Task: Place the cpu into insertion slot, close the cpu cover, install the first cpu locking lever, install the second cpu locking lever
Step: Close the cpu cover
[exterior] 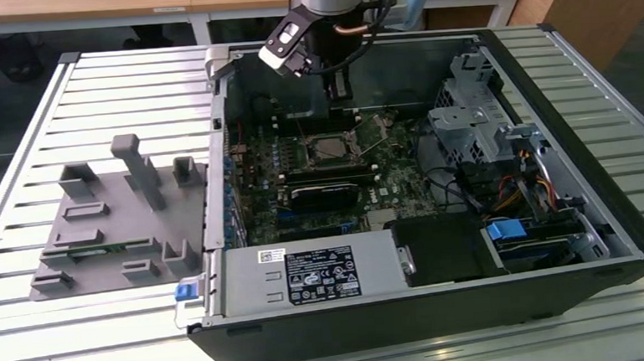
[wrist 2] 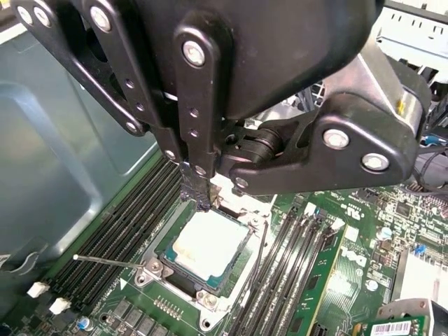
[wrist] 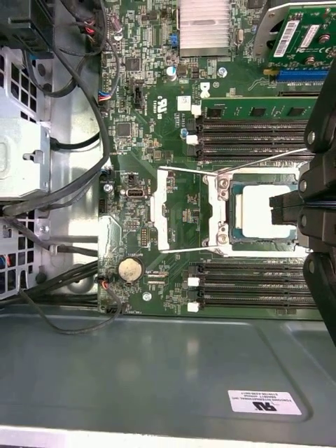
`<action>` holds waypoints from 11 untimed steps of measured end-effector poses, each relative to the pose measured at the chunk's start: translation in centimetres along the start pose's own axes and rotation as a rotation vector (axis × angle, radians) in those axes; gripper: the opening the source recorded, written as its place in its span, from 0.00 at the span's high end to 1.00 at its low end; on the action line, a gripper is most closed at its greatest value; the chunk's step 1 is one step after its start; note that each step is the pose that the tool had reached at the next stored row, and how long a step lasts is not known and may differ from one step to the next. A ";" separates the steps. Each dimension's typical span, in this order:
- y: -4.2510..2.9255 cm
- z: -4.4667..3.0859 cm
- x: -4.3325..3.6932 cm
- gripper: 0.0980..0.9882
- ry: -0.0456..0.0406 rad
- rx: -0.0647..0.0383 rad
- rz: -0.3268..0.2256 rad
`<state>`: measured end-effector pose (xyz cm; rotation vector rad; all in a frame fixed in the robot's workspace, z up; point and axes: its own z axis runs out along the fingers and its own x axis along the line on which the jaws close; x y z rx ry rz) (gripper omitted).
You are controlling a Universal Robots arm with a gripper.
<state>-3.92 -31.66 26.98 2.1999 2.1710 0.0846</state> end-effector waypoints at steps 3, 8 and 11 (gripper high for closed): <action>0.01 -0.02 0.00 0.99 -0.0002 0.000 0.000; 0.56 0.02 0.00 0.99 -0.0002 0.000 0.000; 0.96 0.05 0.01 0.99 -0.0003 0.000 0.000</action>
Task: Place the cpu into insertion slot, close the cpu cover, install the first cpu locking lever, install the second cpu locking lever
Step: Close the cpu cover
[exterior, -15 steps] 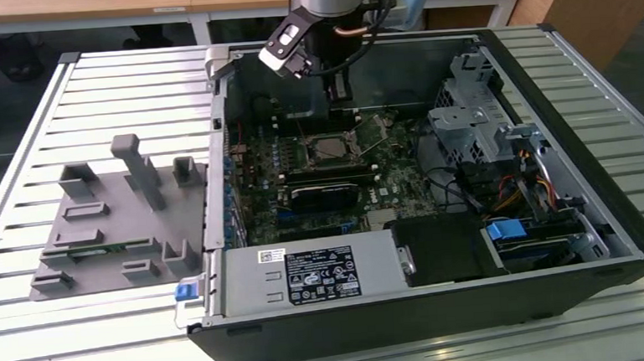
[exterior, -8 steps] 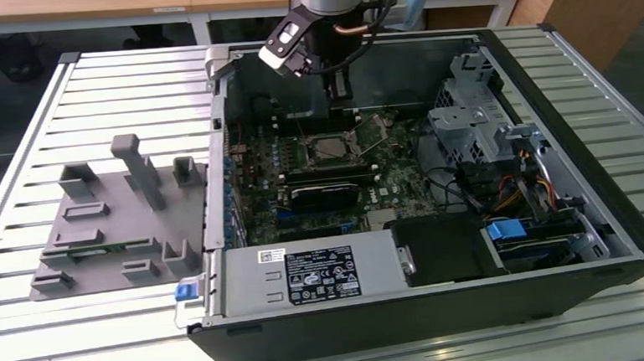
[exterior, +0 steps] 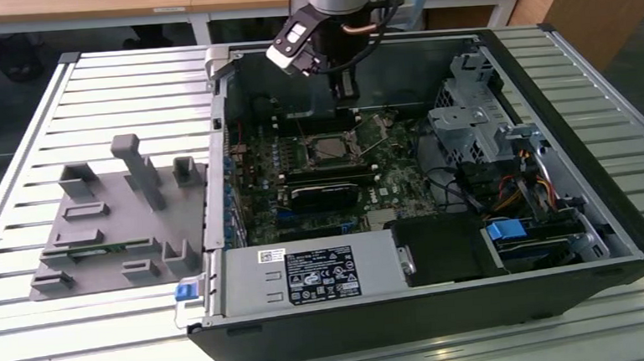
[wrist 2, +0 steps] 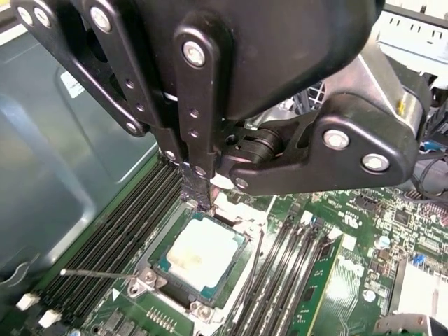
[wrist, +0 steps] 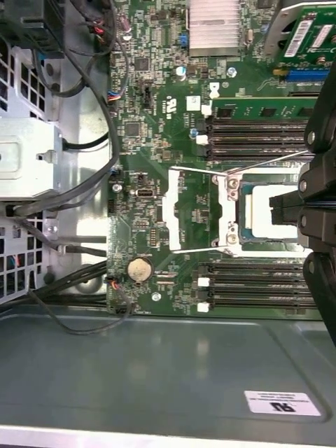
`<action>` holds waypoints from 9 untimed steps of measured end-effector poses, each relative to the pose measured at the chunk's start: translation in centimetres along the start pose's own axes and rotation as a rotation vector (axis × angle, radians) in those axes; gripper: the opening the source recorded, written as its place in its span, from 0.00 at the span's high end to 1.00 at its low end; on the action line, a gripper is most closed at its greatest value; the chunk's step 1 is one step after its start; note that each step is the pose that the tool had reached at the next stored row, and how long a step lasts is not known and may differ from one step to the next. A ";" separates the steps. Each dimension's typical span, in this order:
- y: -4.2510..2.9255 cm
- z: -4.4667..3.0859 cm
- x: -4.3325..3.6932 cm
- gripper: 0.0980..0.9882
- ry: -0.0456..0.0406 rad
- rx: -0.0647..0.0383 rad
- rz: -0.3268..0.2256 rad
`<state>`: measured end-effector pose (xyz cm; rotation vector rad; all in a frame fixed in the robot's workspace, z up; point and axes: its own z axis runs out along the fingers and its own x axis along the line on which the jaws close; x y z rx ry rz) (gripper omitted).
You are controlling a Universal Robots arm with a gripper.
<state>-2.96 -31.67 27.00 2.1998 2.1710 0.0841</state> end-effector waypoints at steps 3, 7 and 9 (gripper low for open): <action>0.39 0.03 0.01 0.99 0.0001 0.000 0.000; 0.89 0.07 0.01 0.99 0.0001 0.000 0.000; 1.14 0.09 0.02 0.99 0.0001 0.000 0.000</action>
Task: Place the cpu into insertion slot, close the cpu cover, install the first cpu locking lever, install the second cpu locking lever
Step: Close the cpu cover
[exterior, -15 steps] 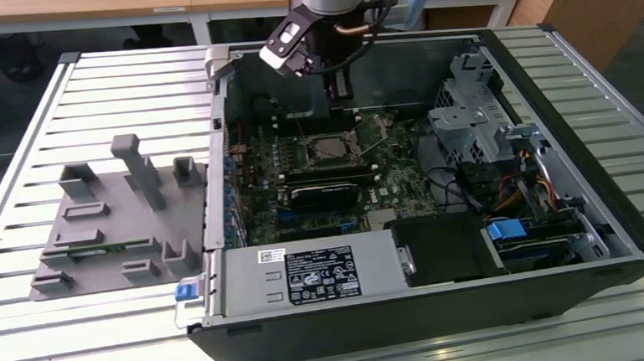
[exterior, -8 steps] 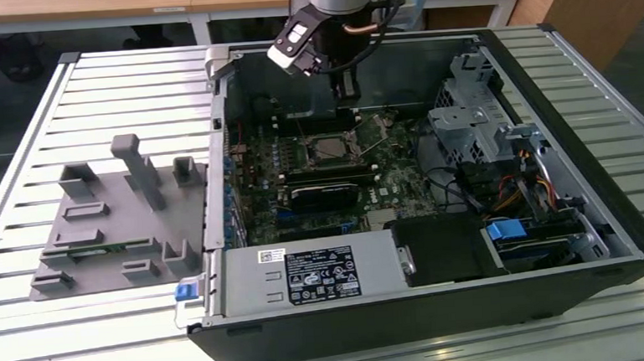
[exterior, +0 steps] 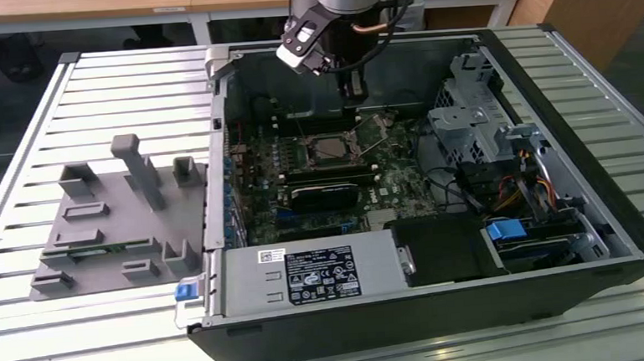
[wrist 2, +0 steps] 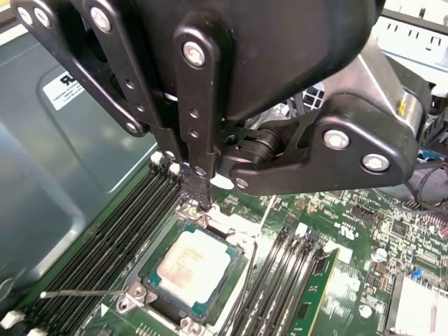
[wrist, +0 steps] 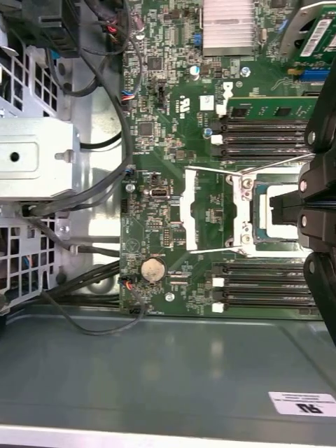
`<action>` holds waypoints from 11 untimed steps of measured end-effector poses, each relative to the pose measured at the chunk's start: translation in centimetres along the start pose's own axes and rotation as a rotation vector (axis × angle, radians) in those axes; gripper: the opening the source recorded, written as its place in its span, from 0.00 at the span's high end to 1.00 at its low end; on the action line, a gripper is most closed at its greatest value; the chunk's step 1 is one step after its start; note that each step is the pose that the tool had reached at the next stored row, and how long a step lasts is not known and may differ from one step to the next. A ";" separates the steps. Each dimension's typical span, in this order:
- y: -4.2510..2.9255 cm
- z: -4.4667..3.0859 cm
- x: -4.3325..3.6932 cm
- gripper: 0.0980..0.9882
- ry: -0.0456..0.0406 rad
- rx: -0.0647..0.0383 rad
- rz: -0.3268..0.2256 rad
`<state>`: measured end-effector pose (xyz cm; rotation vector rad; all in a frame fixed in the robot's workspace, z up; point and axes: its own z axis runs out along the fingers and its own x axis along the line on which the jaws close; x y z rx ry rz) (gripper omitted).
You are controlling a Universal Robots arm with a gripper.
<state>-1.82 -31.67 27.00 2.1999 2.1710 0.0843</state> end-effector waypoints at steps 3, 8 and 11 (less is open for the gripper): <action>0.34 0.03 0.00 0.99 0.0000 0.000 0.000; 0.87 0.06 0.01 0.99 0.0000 0.000 0.000; 1.16 0.09 0.02 0.99 0.0000 0.000 0.000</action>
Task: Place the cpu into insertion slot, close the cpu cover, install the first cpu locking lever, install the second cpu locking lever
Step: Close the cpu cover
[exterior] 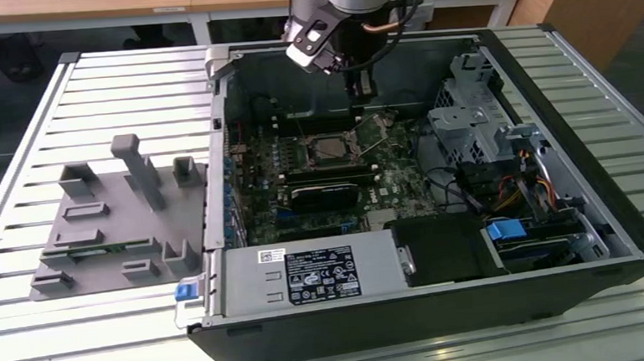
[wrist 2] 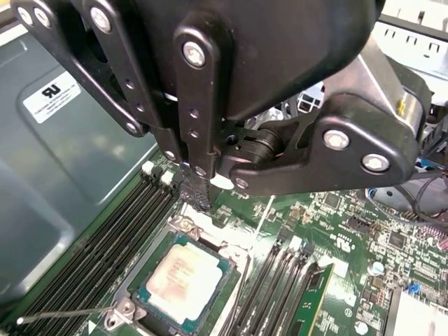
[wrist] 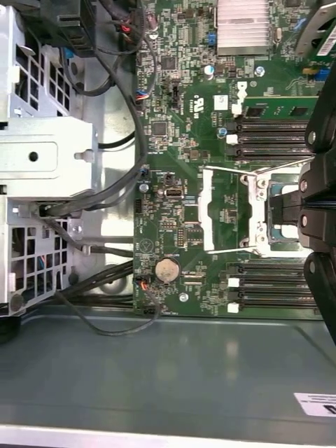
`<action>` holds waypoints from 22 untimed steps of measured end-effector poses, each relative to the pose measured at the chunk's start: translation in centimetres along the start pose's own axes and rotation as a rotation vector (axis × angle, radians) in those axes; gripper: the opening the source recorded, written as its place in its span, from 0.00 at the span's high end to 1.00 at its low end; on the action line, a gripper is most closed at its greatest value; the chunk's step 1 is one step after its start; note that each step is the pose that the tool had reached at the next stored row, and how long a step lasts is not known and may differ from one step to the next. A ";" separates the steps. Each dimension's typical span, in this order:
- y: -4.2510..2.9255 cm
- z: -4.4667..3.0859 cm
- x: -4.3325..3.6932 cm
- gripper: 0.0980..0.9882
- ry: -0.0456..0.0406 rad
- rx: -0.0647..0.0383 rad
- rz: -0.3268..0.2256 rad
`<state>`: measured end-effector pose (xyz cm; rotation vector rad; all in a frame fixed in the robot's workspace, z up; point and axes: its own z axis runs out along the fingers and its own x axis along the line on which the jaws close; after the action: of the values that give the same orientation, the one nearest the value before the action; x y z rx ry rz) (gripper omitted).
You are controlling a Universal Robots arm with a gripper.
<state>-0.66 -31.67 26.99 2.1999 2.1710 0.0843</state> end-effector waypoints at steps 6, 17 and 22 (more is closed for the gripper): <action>0.60 0.04 0.01 0.99 0.0000 0.000 0.000; 1.43 0.10 0.02 0.99 -0.0001 0.000 0.000; 1.77 0.13 0.02 0.99 -0.0001 0.000 0.000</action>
<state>1.12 -31.67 27.00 2.1999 2.1710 0.0842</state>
